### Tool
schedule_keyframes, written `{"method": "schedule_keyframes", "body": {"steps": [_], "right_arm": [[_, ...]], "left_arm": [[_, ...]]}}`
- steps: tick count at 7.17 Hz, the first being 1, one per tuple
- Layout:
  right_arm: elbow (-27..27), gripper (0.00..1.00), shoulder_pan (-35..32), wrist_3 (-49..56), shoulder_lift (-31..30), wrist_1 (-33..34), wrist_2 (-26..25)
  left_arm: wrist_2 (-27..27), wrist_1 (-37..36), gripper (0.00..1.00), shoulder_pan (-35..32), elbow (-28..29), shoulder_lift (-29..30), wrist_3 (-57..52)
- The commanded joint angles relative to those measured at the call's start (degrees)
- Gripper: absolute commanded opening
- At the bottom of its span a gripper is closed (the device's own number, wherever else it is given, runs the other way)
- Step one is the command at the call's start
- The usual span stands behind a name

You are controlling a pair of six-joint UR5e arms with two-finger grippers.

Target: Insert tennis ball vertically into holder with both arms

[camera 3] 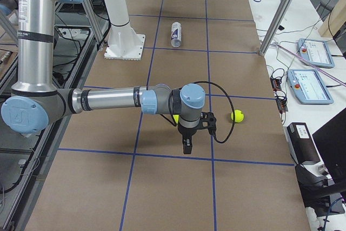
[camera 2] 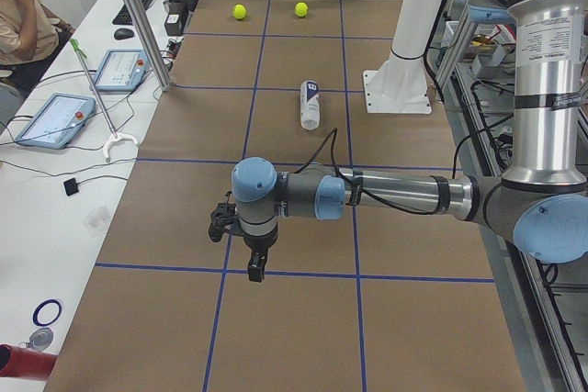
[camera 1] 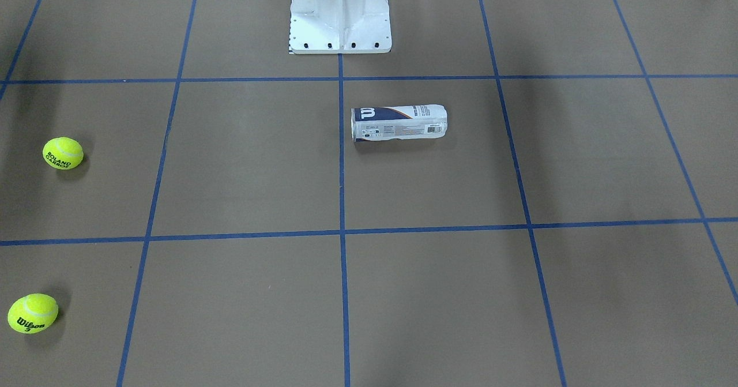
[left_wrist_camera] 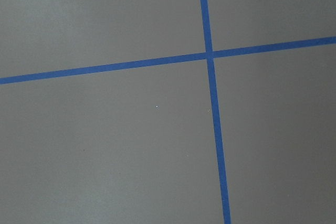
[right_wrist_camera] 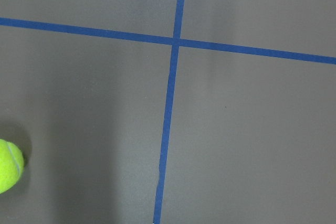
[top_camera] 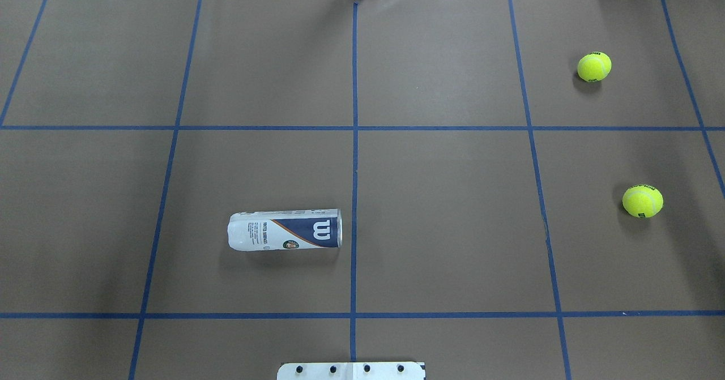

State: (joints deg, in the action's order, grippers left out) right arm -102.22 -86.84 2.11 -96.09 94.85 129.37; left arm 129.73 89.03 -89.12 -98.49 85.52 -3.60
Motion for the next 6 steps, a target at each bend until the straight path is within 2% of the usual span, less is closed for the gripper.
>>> {"method": "schedule_keyframes", "body": {"steps": [1,4,6], "right_arm": [[0.0,0.99,0.0,0.0,0.0,0.0,0.0],[0.0,0.99,0.0,0.1,0.0,0.1,-0.3],[-1.9,1.00,-0.1,0.1,0.1,0.0,0.1]], "left_arm": [[0.1,0.0,1.00,0.1,0.0,0.1,0.0],[0.0,2.5,1.00,0.1,0.1,0.0,0.0],[0.0,2.5,1.00,0.1,0.0,0.0,0.0]]}}
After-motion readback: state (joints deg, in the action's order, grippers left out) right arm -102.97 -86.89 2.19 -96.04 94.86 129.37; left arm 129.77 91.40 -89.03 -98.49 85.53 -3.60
